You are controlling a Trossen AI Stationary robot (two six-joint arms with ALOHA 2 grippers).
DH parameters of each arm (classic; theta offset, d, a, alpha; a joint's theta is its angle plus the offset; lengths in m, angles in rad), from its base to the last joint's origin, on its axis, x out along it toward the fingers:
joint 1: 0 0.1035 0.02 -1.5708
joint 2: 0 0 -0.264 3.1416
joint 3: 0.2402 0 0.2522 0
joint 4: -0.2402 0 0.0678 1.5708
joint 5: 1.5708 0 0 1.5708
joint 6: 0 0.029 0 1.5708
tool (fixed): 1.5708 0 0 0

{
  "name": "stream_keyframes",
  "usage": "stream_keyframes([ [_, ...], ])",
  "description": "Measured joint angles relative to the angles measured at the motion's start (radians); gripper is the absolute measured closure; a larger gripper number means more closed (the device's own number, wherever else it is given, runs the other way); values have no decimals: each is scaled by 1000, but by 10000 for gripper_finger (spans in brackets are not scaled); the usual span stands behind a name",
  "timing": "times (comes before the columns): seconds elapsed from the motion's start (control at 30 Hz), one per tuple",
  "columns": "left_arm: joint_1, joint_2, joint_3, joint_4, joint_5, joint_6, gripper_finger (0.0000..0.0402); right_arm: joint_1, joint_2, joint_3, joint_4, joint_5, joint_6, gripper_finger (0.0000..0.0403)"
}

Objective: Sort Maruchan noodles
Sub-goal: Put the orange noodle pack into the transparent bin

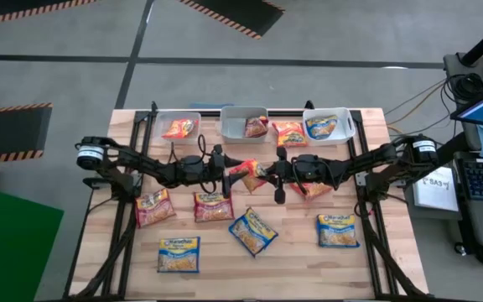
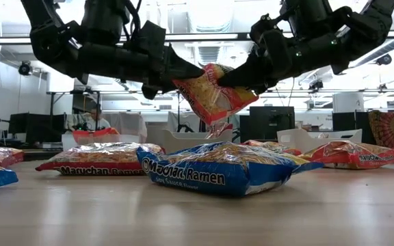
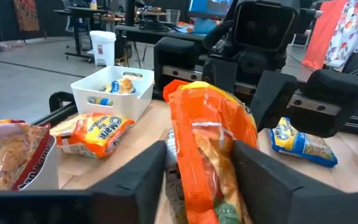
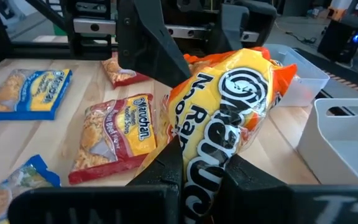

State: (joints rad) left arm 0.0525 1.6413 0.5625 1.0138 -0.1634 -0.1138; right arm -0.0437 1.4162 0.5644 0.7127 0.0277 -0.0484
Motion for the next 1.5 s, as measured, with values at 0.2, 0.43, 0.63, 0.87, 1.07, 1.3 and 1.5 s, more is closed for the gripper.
stream_keyframes([
  [0.2, 0, -2, 0, -1, 1, 3, 336, 0, 0, 0, 0, 2, 33, 355],
  [0.43, 0, -5, 0, -2, 0, 4, 390, -3, -8, 1, 1, 1, 57, 302],
  [0.63, -1, -43, 0, -21, -1, 32, 389, -26, -65, 1, -26, 0, 81, 252],
  [0.87, -2, -185, -2, -156, -77, 62, 399, -81, -188, 1, -98, 2, 160, 216],
  [1.07, 0, -363, -2, -418, -335, 80, 399, -129, -274, 2, -124, 3, 208, 218],
  [1.3, 50, -559, -2, -693, -718, 113, 399, -167, -335, 2, -132, 37, 205, 222],
  [1.5, 191, -666, -2, -917, -828, 113, 400, -178, -342, 2, -132, 55, 205, 225],
])
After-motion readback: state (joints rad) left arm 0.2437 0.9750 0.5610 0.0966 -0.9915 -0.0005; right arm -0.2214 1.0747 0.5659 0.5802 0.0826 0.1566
